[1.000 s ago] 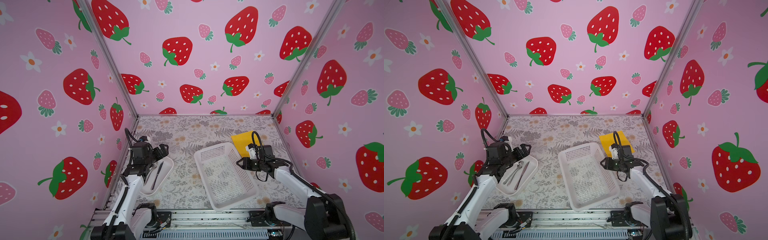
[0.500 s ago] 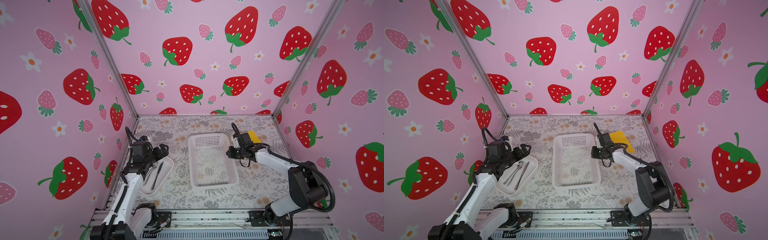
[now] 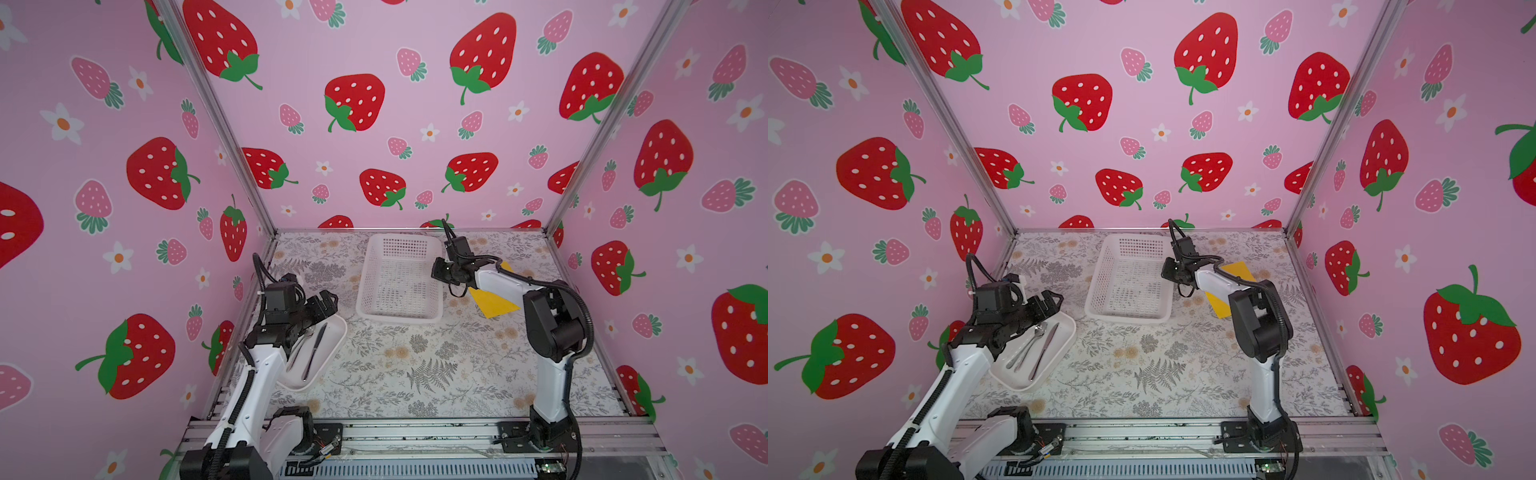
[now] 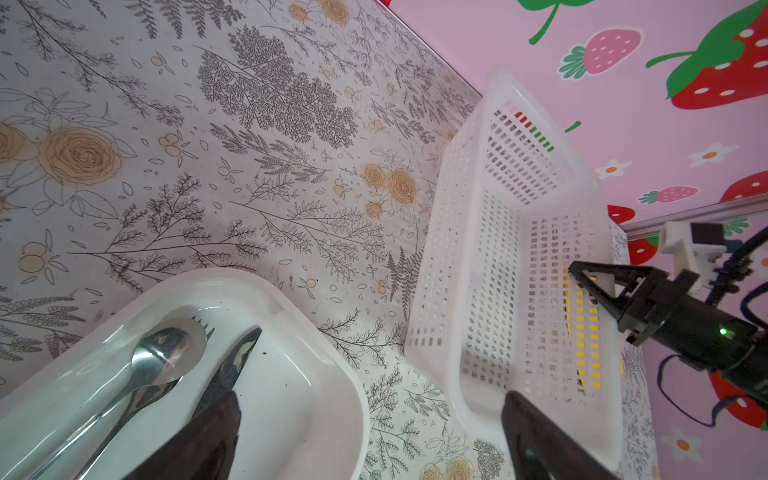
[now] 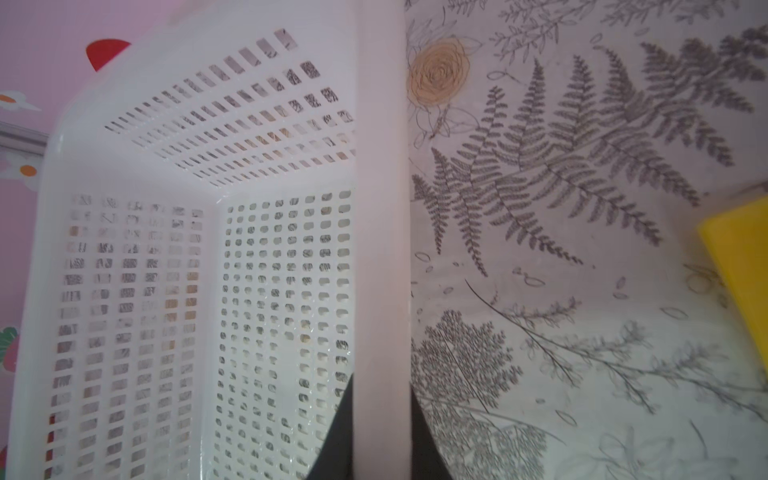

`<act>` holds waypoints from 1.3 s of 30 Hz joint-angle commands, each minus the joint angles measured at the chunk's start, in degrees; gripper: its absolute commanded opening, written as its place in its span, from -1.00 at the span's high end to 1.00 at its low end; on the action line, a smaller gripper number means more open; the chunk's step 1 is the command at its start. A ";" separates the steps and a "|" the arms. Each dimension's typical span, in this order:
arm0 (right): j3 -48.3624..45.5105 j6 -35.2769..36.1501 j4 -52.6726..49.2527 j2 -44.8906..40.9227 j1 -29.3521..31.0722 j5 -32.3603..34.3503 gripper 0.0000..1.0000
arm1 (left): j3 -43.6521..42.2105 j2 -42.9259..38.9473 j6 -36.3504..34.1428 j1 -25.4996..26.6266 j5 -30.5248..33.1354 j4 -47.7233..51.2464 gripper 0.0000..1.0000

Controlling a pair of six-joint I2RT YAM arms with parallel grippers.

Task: Place the utensils on the paper napkin and roll it up
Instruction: 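Push the white mesh basket farther from the robot with the right gripper, then grasp the yellow napkin corner with the right gripper and drag it toward the center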

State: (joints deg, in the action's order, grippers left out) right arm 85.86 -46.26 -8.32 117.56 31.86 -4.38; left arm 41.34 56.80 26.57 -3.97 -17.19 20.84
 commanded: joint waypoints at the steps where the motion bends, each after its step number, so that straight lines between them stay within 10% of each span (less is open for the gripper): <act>1: 6.73 -4.58 1.14 5.49 1.52 0.05 0.69 | 2.67 -1.23 -1.19 -0.25 -1.00 1.58 -0.98; 18: 29.78 -10.66 0.22 17.02 6.74 -9.58 0.15 | 3.36 -1.48 -0.18 -0.15 -5.91 3.06 -0.93; 33: -17.29 6.78 2.74 -21.62 -9.62 -0.17 -0.16 | 0.83 5.64 4.64 9.14 -1.24 11.22 -0.68; 39: -27.38 14.45 2.43 -24.15 -21.71 -4.66 -0.19 | -1.32 7.61 8.30 16.81 3.64 9.09 -0.66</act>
State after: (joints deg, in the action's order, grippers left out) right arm 60.58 -37.28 -4.60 92.73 13.15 -7.01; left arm 40.80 63.86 32.12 10.98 -16.93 29.74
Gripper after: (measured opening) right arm 0.594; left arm 0.831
